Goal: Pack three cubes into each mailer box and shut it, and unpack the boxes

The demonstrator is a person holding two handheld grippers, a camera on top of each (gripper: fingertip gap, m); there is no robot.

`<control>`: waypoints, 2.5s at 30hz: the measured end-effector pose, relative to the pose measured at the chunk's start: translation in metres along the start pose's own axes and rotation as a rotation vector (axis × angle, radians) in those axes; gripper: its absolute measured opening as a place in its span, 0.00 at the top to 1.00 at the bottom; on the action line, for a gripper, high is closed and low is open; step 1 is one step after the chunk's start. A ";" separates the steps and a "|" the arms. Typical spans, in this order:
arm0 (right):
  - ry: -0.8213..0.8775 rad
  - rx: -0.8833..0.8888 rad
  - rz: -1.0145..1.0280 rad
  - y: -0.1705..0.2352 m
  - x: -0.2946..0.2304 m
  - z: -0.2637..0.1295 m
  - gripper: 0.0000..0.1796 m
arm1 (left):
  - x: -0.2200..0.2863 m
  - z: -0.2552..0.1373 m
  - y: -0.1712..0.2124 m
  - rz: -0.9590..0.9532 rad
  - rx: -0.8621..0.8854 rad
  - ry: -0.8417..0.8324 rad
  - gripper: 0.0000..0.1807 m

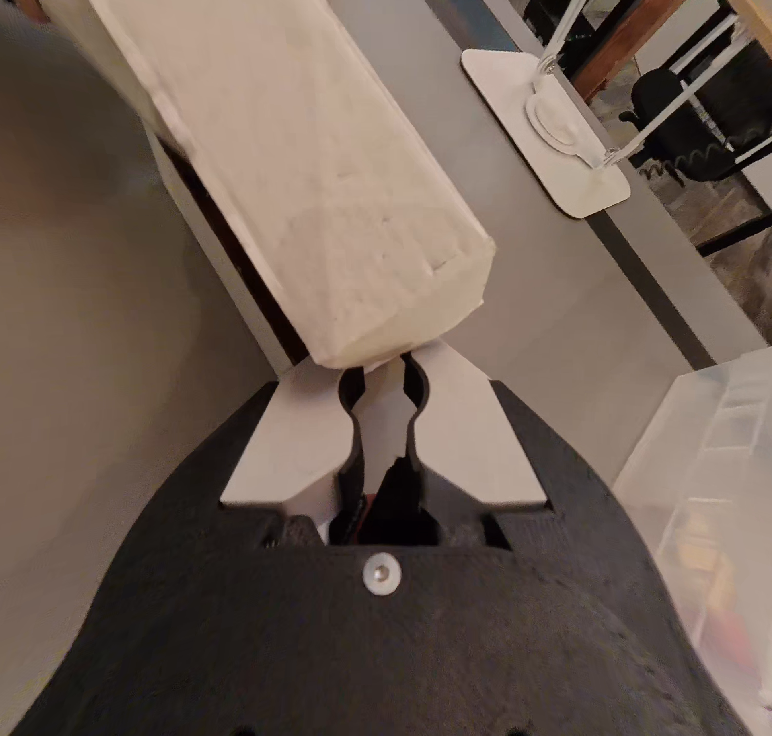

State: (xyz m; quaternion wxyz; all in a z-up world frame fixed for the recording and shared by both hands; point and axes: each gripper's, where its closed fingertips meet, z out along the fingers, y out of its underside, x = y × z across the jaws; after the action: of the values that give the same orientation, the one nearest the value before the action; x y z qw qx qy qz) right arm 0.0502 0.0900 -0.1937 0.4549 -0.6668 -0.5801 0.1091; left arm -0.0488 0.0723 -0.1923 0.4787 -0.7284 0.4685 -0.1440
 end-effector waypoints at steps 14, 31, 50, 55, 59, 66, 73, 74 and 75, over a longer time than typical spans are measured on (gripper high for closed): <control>-0.104 0.136 -0.118 -0.035 0.008 -0.067 0.68 | 0.002 -0.002 0.004 0.079 -0.040 -0.026 0.55; -0.107 -0.164 -0.485 -0.012 -0.049 -0.045 0.52 | 0.015 0.001 0.002 0.120 -0.078 0.007 0.59; -0.244 -0.137 -0.385 -0.014 -0.038 -0.045 0.60 | 0.035 -0.025 -0.005 0.016 0.024 0.211 0.26; -0.240 -0.182 -0.425 -0.004 -0.043 -0.041 0.58 | 0.048 -0.028 -0.015 0.167 0.053 0.180 0.42; -0.251 -0.257 -0.464 0.018 -0.055 -0.033 0.53 | 0.071 -0.015 0.006 0.274 -0.034 0.189 0.47; -0.253 -0.231 -0.441 0.021 -0.059 -0.029 0.51 | 0.072 -0.017 0.012 0.269 -0.057 0.213 0.41; -0.342 -0.115 -0.336 0.009 -0.035 -0.058 0.55 | 0.057 -0.056 -0.010 0.136 0.048 0.278 0.39; -0.319 -0.137 -0.358 0.012 -0.025 -0.058 0.56 | 0.050 -0.060 -0.015 0.142 0.065 0.258 0.41; -0.302 -0.165 -0.393 0.017 -0.018 -0.056 0.57 | 0.044 -0.060 -0.015 0.159 0.053 0.238 0.45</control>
State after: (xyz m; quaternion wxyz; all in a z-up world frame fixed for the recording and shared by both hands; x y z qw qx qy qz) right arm 0.0937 0.0486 -0.1812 0.3198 -0.5524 -0.7667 0.0690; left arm -0.0572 0.0039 -0.1600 0.4489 -0.6538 0.5742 -0.2032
